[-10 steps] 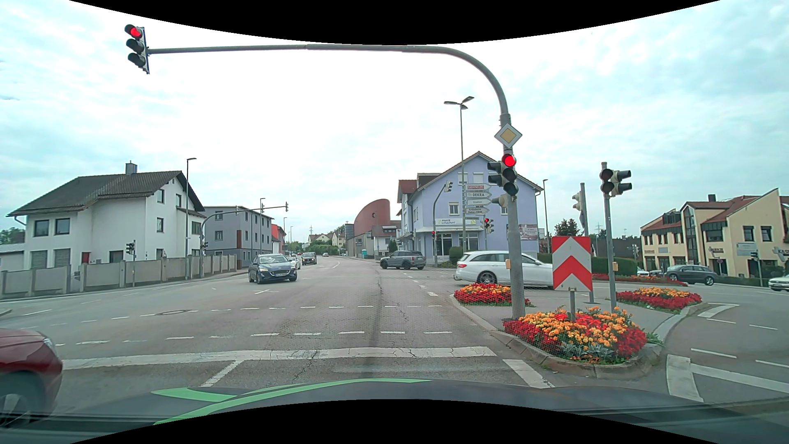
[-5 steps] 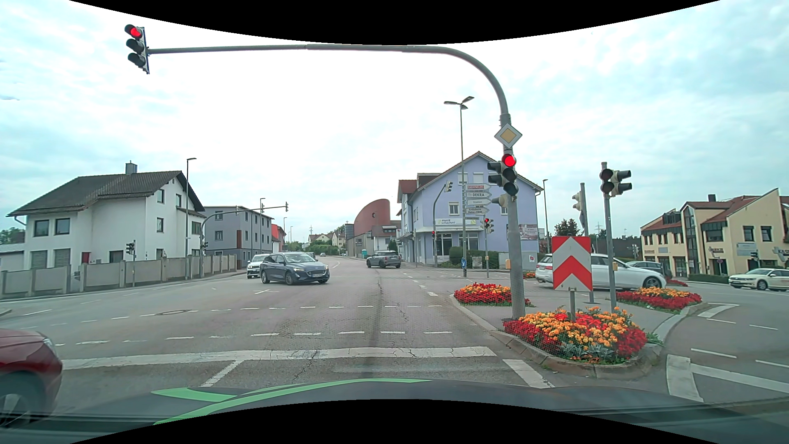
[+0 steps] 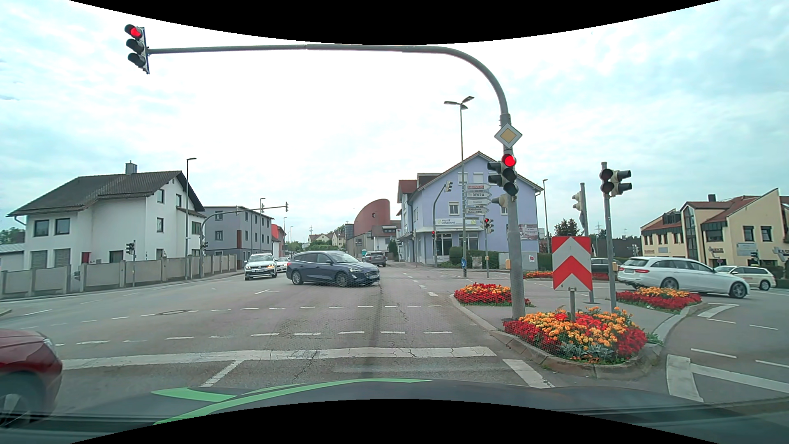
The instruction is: Follow the waypoints while adhering to traffic rules and regulations
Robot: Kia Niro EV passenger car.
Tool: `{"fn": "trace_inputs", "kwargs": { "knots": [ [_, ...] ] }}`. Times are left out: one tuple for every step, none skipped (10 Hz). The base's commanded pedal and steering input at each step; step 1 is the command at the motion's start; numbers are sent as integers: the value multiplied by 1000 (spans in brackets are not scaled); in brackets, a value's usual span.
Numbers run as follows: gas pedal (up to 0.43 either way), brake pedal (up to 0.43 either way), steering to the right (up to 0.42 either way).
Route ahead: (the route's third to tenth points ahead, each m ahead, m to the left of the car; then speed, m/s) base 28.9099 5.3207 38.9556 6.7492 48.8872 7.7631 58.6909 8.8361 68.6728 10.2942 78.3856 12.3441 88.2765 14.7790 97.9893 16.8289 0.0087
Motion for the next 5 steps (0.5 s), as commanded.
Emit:
{"fn": "trace_inputs", "kwargs": {
  "knots": [
    [0, 238, 5],
    [0, 238, 4],
    [0, 238, 5],
    [0, 238, 5],
    [0, 238, 4]
  ]
}}
